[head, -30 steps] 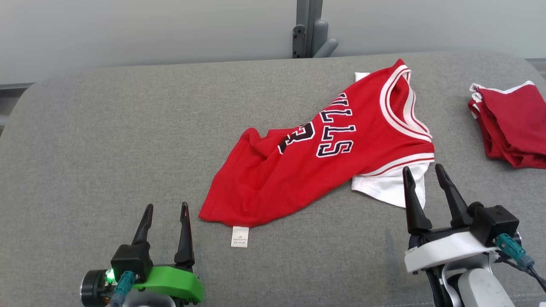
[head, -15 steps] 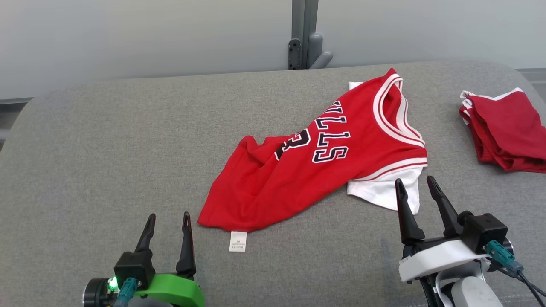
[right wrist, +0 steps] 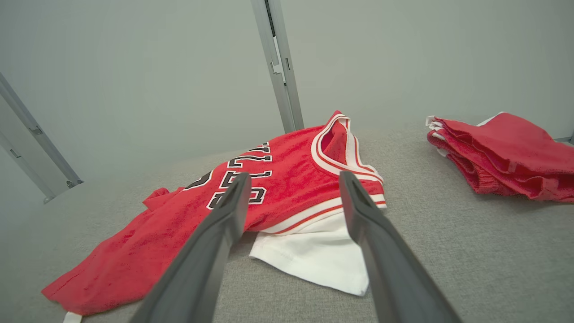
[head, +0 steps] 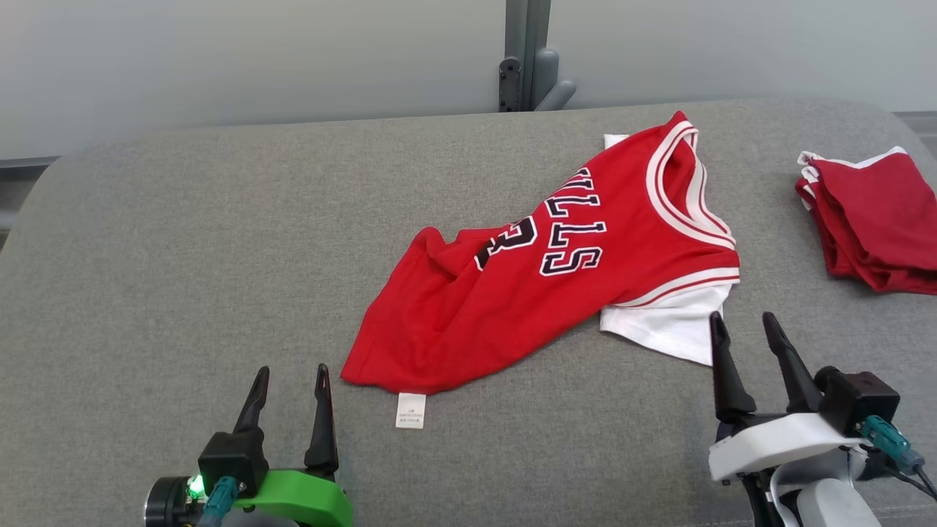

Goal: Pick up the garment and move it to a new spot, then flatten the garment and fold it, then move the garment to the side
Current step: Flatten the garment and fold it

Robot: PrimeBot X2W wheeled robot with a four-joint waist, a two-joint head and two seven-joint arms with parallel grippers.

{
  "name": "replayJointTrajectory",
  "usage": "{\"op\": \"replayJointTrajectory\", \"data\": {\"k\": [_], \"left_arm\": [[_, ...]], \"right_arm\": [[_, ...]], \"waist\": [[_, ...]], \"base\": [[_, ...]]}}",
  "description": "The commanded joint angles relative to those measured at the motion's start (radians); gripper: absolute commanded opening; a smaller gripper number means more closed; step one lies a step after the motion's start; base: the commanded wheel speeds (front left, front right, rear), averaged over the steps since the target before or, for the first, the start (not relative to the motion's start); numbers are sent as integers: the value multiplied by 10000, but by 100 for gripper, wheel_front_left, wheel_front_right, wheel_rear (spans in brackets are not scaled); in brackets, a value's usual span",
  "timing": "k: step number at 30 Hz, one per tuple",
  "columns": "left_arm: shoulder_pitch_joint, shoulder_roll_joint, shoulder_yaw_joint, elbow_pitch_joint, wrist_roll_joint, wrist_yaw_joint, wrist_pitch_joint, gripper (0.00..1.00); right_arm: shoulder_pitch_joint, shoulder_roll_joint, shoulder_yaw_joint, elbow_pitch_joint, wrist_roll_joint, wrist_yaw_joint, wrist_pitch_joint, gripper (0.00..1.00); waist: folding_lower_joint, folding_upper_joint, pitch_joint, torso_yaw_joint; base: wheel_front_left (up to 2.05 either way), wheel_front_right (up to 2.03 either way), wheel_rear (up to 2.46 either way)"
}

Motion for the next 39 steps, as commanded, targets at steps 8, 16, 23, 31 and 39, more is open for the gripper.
{"op": "replayJointTrajectory", "data": {"k": [8, 16, 23, 31, 39], "left_arm": [[-268, 29, -110, -65, -120, 58, -2, 100], [-551, 29, -251, -94, -287, 120, -2, 100], [-682, 29, -310, -99, -365, 212, -2, 100], [-692, 29, -190, -90, -317, 252, -2, 100], [-518, 29, -138, 113, -150, 52, -2, 100]], "right_arm": [[-745, -25, -1392, 2327, 880, -12, 666, 100], [-2195, -20, -1807, 4468, 506, -12, 1244, 100], [-2957, -16, -1747, 5894, 389, -10, 1788, 100], [-3278, 5, -1512, 6418, 662, -7, 1355, 0], [-3028, -31, -2237, 5527, 1101, -13, 493, 0]], "waist": [[0, 0, 546, 284], [0, 0, 1105, 639], [0, 0, 1289, 786], [0, 0, 1251, 635], [0, 0, 1131, 239]], "base": [[0, 0, 0], [0, 0, 0], [0, 0, 0], [0, 0, 0], [0, 0, 0]]}}
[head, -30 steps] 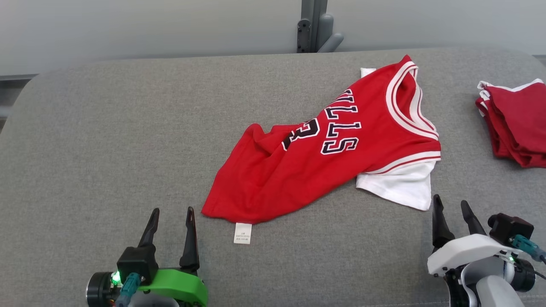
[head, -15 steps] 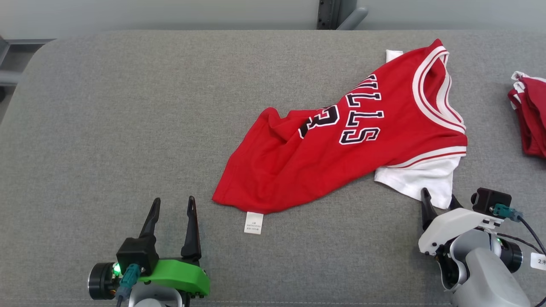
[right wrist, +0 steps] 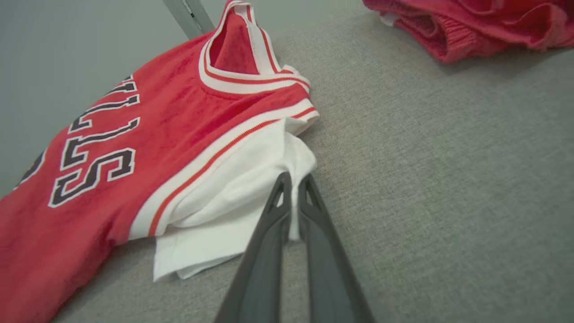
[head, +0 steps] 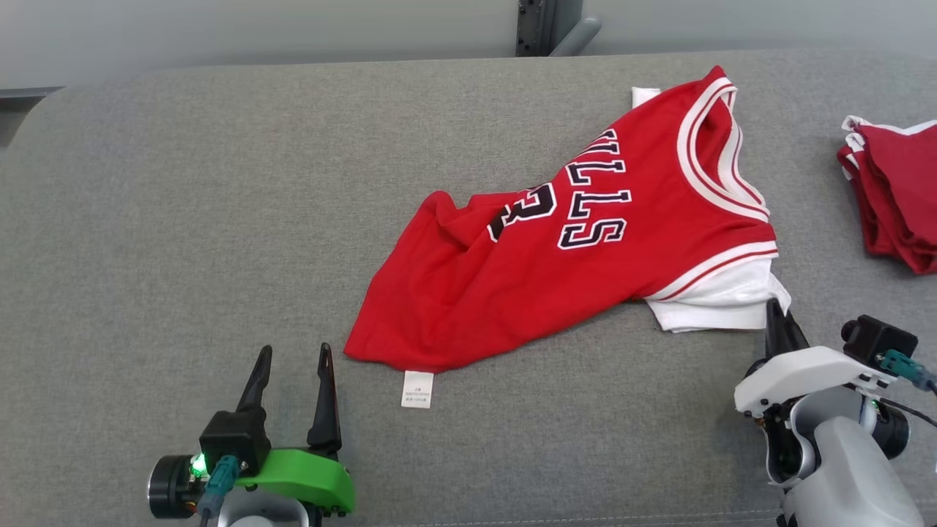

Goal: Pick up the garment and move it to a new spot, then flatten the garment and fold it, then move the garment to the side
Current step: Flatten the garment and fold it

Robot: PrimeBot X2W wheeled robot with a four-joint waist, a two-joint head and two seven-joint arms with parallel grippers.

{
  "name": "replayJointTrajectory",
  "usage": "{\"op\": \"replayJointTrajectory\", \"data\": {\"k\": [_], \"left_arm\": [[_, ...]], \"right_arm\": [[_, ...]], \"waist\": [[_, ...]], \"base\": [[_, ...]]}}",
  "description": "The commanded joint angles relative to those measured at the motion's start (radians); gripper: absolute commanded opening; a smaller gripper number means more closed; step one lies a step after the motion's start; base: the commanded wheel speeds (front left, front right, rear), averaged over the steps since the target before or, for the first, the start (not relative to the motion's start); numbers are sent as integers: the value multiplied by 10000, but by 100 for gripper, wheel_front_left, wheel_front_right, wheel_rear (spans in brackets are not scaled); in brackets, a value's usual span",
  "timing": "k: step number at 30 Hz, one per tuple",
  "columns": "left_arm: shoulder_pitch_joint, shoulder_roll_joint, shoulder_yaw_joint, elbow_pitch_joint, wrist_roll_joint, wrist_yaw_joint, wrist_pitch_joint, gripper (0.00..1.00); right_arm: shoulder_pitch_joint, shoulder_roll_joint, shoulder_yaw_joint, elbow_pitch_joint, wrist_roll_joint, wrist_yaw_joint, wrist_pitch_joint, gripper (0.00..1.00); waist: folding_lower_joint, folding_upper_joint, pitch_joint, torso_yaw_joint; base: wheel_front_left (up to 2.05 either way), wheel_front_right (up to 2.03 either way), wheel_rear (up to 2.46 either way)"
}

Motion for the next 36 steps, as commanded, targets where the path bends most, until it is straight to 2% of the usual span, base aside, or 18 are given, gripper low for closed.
{"op": "replayJointTrajectory", "data": {"k": [1, 8, 14, 19, 23, 29, 36], "left_arm": [[27, 29, 28, 49, 54, -54, -2, 100], [-44, 32, -227, 1054, -411, -512, 51, 100], [-494, 30, -524, 1927, -2064, -1026, 397, 100], [-1078, 32, -907, 2731, -2686, -1005, 713, 100], [-1460, 33, -1031, 3324, -2668, -712, 733, 100], [-1770, 32, -1296, 3841, -3136, -870, 795, 100], [-1766, 21, -1653, 3627, -4032, -1172, 858, 100]], "right_arm": [[234, -44, -55, -178, 41, -15, -72, 0], [1011, -42, -500, -1798, 131, -14, 417, 0], [1378, -39, -550, -2621, 253, -14, 764, 0], [1459, -42, -310, -2874, 407, -14, 858, 0], [1472, -44, -162, -2965, 461, -14, 847, 0], [1521, -42, -52, -3027, 451, -14, 801, 0], [1586, -42, 46, -3043, 471, -14, 751, 0]], "waist": [[0, -1, -38, -144], [0, -1, -5, -573], [0, -1, 141, -838], [0, -1, 247, -1010], [0, -1, 295, -1126], [0, -1, 276, -1238], [0, -1, 204, -1318]], "base": [[0, 0, 0], [0, 0, 0], [0, 0, 0], [0, 0, 0], [0, 0, 0], [0, 0, 0], [0, 0, 0]]}}
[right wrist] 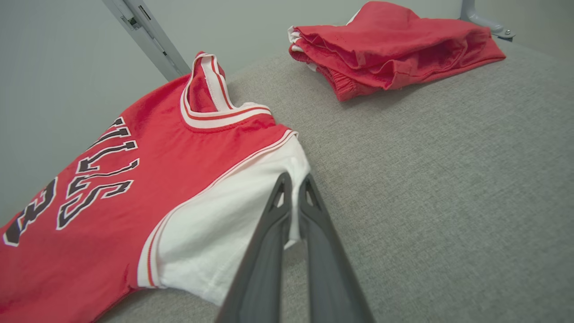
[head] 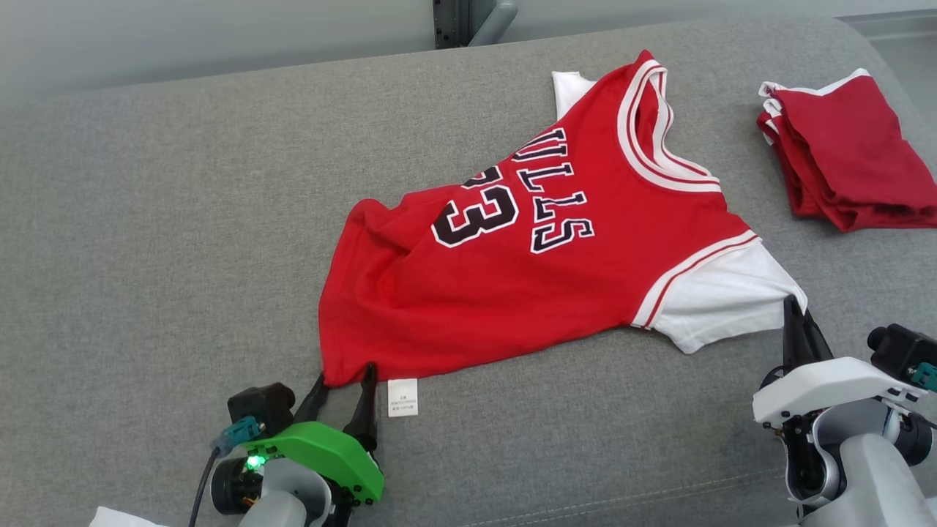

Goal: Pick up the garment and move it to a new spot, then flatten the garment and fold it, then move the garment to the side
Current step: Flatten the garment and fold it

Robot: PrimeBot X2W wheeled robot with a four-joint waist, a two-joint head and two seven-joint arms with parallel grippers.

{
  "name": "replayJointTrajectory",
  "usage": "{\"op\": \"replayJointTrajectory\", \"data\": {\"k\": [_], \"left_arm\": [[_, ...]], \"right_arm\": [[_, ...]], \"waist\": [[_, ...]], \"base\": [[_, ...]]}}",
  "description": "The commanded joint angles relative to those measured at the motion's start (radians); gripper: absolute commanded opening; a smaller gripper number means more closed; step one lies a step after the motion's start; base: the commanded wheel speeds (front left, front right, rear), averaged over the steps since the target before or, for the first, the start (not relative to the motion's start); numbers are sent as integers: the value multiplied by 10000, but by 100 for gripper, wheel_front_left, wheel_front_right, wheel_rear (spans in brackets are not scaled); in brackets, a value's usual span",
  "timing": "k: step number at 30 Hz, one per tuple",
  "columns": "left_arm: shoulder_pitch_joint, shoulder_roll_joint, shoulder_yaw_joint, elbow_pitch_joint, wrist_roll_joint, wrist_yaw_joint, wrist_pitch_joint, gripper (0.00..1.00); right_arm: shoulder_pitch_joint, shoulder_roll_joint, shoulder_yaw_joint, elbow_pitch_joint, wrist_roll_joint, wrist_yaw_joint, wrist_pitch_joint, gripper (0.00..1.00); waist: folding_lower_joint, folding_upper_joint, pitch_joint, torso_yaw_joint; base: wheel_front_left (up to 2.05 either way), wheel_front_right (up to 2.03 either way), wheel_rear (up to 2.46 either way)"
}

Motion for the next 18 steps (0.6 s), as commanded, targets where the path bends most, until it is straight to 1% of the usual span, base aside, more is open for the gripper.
{"op": "replayJointTrajectory", "data": {"k": [1, 3, 6, 7, 8, 9, 10, 11, 13, 14, 16, 18], "left_arm": [[35, 16, -93, -13, -88, -66, 104, 100], [70, 18, -149, -90, -205, -86, 112, 100], [75, 19, -153, -131, -323, -1, 131, 100], [46, 19, -138, -111, -355, 64, 125, 95], [3, 19, -122, -89, -379, 117, 97, 82], [-38, 19, -116, -68, -422, 137, 74, 61], [-68, 19, -91, -70, -532, 145, 38, 50], [-100, 19, -82, -63, -566, 150, 25, 44], [-193, 21, -87, -36, -661, 192, -38, 24], [-238, 21, -57, -39, -698, 208, -131, 0], [-275, 21, -11, -84, -791, 209, -261, 0], [-283, 22, 71, -145, -876, 219, -421, 0]], "right_arm": [[142, -40, 1, -43, 20, -12, -71, 0], [147, -40, 10, -48, 17, -12, -82, 0], [146, -40, 52, -41, 38, -12, -93, 0], [140, -40, 74, -31, 48, -12, -98, 0], [136, -40, 91, -19, 52, -12, -101, 0], [129, -40, 113, -8, 59, -12, -96, 0], [119, -40, 133, -2, 66, -12, -89, 0], [105, -40, 149, 5, 71, -12, -97, 0], [70, -40, 184, 10, 66, -12, -112, 0], [50, -39, 211, 1, 76, -12, -128, 0], [18, -40, 278, -58, 122, -12, -220, 0], [-21, -37, 393, -110, 400, -12, -268, 0]], "waist": [[0, -1, -16, -13], [0, -1, -25, -27], [0, -1, -38, -51], [0, -1, -43, -61], [0, -1, -47, -71], [0, -1, -50, -81], [0, -1, -50, -91], [0, -1, -49, -99], [0, -1, -48, -114], [0, -1, -48, -120], [0, -1, -58, -125], [0, -1, -77, -121]], "base": [[0, 0, 0], [0, 0, 0], [0, 0, 0], [0, 0, 0], [0, 0, 0], [0, 0, 0], [0, 0, 0], [0, 0, 0], [0, 0, 0], [0, 0, 0], [0, 0, 0], [0, 0, 0]]}}
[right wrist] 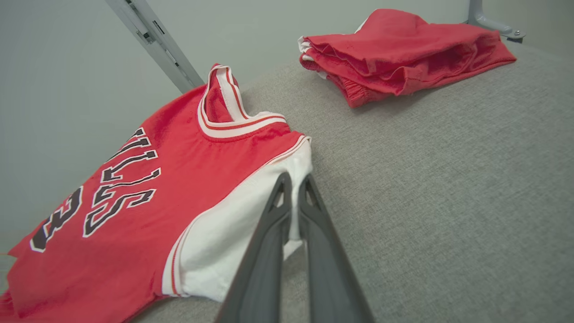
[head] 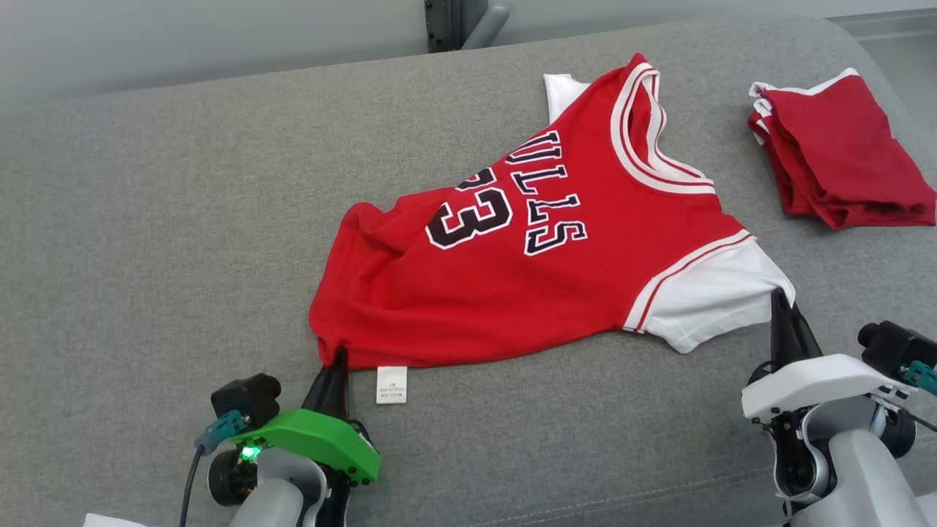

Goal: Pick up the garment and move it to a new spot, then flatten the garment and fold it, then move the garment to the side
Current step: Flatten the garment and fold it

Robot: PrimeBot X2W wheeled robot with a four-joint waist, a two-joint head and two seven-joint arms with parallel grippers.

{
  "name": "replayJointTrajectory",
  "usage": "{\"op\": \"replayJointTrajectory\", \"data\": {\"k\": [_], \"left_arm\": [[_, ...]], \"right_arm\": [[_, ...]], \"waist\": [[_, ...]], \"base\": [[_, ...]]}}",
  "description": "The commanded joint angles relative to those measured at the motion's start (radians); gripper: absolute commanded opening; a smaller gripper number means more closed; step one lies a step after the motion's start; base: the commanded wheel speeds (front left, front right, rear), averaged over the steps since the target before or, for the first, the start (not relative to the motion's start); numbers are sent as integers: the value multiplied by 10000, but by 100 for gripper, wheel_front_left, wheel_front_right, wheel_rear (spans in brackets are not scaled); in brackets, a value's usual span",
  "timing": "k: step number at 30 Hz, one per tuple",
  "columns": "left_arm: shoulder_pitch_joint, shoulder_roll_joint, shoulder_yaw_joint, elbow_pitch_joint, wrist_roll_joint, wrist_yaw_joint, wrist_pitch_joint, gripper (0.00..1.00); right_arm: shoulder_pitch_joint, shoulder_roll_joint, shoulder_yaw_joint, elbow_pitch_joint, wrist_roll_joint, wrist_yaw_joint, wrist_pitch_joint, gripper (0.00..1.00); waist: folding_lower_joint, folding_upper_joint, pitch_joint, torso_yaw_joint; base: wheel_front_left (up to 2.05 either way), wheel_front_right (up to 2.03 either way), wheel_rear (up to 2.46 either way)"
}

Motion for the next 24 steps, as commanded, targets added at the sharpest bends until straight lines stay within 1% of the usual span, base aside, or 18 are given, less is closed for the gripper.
{"op": "replayJointTrajectory", "data": {"k": [1, 2, 8, 15, 22, 23, 24], "left_arm": [[-143, 32, 96, -84, -37, 53, -150, 0], [-190, 46, 180, -267, 75, 57, -280, 0], [-118, 43, 748, -1516, 183, -90, -456, 0], [266, 40, 1486, -4173, 176, -213, -441, 0], [674, 92, 1699, -6801, 328, 33, -427, 0], [674, 92, 1699, -6801, 328, 33, -427, 0], [723, 119, 1711, -7161, 339, 72, -383, 0]], "right_arm": [[-56, -34, 103, -118, 235, -12, -103, 0], [-96, -35, 242, -294, 573, -12, -141, 0], [-115, -38, 592, -1356, 1327, -10, -12, 0], [66, -369, 1061, -3599, 2706, -7, 412, 0], [349, -695, 1143, -6089, 3742, -6, 508, 0], [349, -695, 1143, -6089, 3742, -6, 508, 0], [426, -690, 1094, -6427, 3833, -7, 483, 0]], "waist": [[0, -1, -26, 11], [0, -1, -77, 27], [0, -1, -328, 75], [0, -1, -620, 84], [0, -1, -808, 21], [0, -1, -808, 21], [0, -1, -823, 11]], "base": [[0, 0, 0], [0, 0, 0], [0, 0, 0], [0, 0, 0], [0, 0, 0], [0, 0, 0], [0, 0, 0]]}}
